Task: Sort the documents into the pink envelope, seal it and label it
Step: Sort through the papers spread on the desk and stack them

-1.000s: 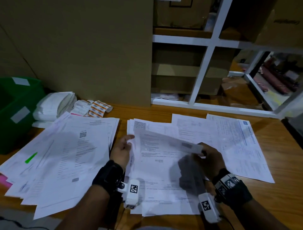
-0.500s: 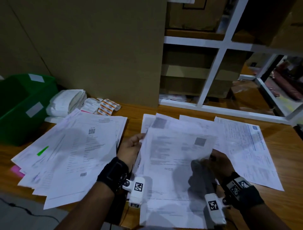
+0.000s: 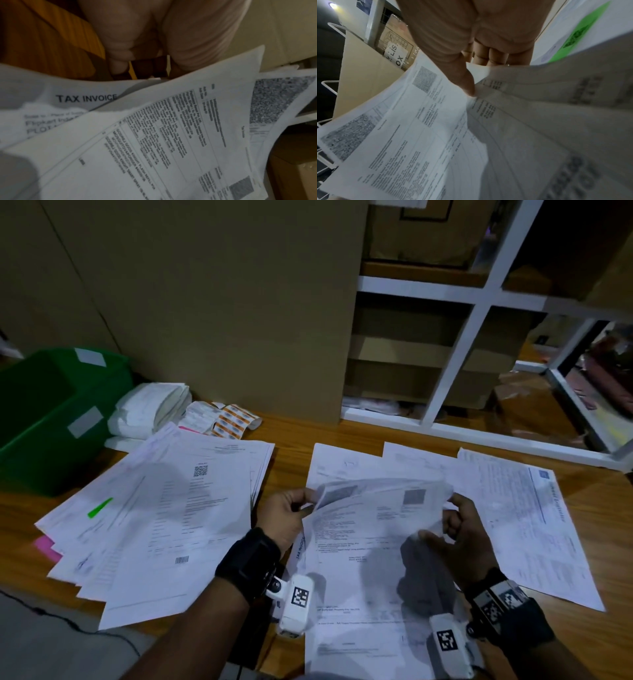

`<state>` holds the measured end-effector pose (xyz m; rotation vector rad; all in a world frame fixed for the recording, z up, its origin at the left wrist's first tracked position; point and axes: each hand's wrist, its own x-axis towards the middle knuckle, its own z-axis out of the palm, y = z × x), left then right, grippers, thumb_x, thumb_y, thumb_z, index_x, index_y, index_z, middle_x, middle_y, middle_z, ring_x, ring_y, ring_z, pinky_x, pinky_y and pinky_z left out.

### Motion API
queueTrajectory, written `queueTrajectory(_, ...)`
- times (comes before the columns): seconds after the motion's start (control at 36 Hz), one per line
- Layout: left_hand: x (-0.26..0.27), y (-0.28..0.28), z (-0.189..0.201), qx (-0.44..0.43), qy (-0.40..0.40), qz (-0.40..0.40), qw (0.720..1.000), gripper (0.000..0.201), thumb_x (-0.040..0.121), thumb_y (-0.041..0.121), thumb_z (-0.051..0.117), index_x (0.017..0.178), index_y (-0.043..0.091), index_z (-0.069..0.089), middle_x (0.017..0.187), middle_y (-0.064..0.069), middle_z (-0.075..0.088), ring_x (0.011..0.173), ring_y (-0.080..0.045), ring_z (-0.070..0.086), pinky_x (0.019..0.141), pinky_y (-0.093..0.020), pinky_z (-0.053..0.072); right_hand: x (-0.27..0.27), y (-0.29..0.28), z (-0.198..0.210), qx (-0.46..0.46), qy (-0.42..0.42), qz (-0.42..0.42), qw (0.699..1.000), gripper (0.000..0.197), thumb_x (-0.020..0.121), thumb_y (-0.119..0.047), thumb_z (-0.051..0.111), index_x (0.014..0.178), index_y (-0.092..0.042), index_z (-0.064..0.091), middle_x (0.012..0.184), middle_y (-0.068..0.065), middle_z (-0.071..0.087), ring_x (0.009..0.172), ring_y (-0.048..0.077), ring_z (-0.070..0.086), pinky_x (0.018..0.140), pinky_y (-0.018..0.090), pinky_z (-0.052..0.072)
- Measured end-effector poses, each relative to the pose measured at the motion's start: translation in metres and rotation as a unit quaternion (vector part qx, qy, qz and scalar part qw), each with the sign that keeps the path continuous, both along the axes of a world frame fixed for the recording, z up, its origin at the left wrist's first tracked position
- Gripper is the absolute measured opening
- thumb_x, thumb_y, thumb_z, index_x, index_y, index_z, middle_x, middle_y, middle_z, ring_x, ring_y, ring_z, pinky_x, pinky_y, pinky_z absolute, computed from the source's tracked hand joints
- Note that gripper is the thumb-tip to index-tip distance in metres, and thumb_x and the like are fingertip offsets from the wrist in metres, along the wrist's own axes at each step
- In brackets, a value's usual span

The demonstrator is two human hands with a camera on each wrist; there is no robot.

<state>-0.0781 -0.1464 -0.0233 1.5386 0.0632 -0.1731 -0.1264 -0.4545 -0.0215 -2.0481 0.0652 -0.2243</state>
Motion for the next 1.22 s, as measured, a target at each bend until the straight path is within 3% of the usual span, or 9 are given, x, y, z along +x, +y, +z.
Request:
queueTrajectory(0.11,0.001,-0.001,-0.002,0.034,-0.008,-0.011,0.999,0.014,0.089,-0.006,0.069,0.096,0.003,0.077,0.107,-0.01,0.077,0.105,-0.033,0.07,0.092,-0.048,0.058,-0.001,0.002,0.004,-0.031,-0.034,0.014,0.999,0.064,0.074,-0.01,0.083,0.122,-0.025,0.045,0.117,-0.017,0.06,0.11,0.002,0.061,0.088,0.018,0.053)
queueTrajectory(0.31,0.003,-0.001,-0.004,0.05,-0.016,-0.011,0.999,0.015,0.088,-0.004,0.072,0.1,0.002,0.078,0.104,-0.008,0.078,0.1,-0.027,0.072,0.085,-0.036,0.059,-0.005,0.009,0.015,-0.067,-0.083,0.011,0.994,0.07,0.077,-0.009,0.081,0.136,-0.019,0.046,0.13,-0.01,0.05,0.116,0.001,0.048,0.083,0.0,0.041)
queueTrajectory(0.53,0.005,-0.003,0.007,0.004,0.008,0.006,1.0,0.015,0.086,-0.001,0.075,0.101,0.0,0.076,0.095,-0.008,0.078,0.082,-0.017,0.073,0.069,-0.029,0.058,-0.005,0.008,0.024,-0.086,-0.123,-0.021,0.988,0.057,0.08,-0.02,0.081,0.129,-0.027,0.053,0.122,-0.011,0.051,0.103,0.015,0.054,0.068,0.021,0.051)
queueTrajectory(0.64,0.007,-0.004,0.014,0.003,0.018,0.005,1.0,0.014,0.084,0.002,0.078,0.095,0.01,0.078,0.094,-0.004,0.079,0.083,-0.02,0.075,0.071,-0.033,0.061,-0.002,0.005,0.026,-0.102,-0.154,0.035,0.982,0.021,0.082,-0.039,0.071,0.096,-0.025,0.065,0.104,-0.02,0.057,0.1,0.005,0.058,0.071,0.032,0.057)
queueTrajectory(0.78,0.01,-0.005,0.025,-0.012,0.004,0.021,1.0,0.017,0.082,-0.003,0.078,0.097,0.006,0.077,0.087,-0.004,0.079,0.071,-0.015,0.073,0.057,-0.026,0.056,-0.003,0.004,0.028,-0.091,-0.195,0.097,0.972,0.03,0.076,0.007,0.074,0.087,-0.021,0.071,0.109,-0.005,0.069,0.106,0.011,0.064,0.072,0.031,0.055)
queueTrajectory(0.94,0.018,0.002,0.024,0.008,-0.013,0.029,0.999,0.036,0.082,-0.007,0.076,0.116,0.002,0.071,0.109,-0.012,0.074,0.087,-0.025,0.069,0.052,-0.021,0.053,-0.007,0.004,0.028,-0.029,-0.176,0.106,0.978,0.054,0.055,0.012,0.038,0.078,-0.025,0.071,0.117,0.0,0.069,0.116,0.021,0.061,0.092,0.034,0.052)
queueTrajectory(1.08,0.016,0.003,0.02,0.035,-0.033,0.016,0.999,0.024,0.081,0.001,0.08,0.102,0.013,0.077,0.102,-0.001,0.078,0.094,-0.02,0.074,0.075,-0.036,0.061,-0.006,0.002,0.025,-0.058,-0.155,0.085,0.983,0.027,0.076,-0.001,0.057,0.09,-0.019,0.07,0.114,-0.002,0.068,0.11,0.014,0.063,0.086,0.033,0.053)
queueTrajectory(1.14,0.014,0.0,0.021,0.026,-0.039,0.011,0.999,0.015,0.085,-0.001,0.075,0.091,0.012,0.078,0.091,0.001,0.079,0.081,-0.013,0.074,0.067,-0.028,0.059,-0.004,0.0,0.021,-0.106,-0.113,0.047,0.987,0.021,0.087,-0.029,0.066,0.107,-0.023,0.066,0.111,-0.008,0.066,0.1,0.01,0.064,0.079,0.024,0.052)
queueTrajectory(1.22,0.013,-0.004,0.023,0.007,-0.031,0.025,0.999,0.012,0.093,0.003,0.067,0.087,0.005,0.077,0.076,-0.001,0.077,0.059,-0.008,0.067,0.05,-0.021,0.05,0.0,0.0,0.012,-0.127,-0.083,0.021,0.988,0.042,0.087,-0.016,0.074,0.126,-0.021,0.058,0.115,-0.009,0.064,0.099,0.013,0.064,0.081,0.022,0.051)
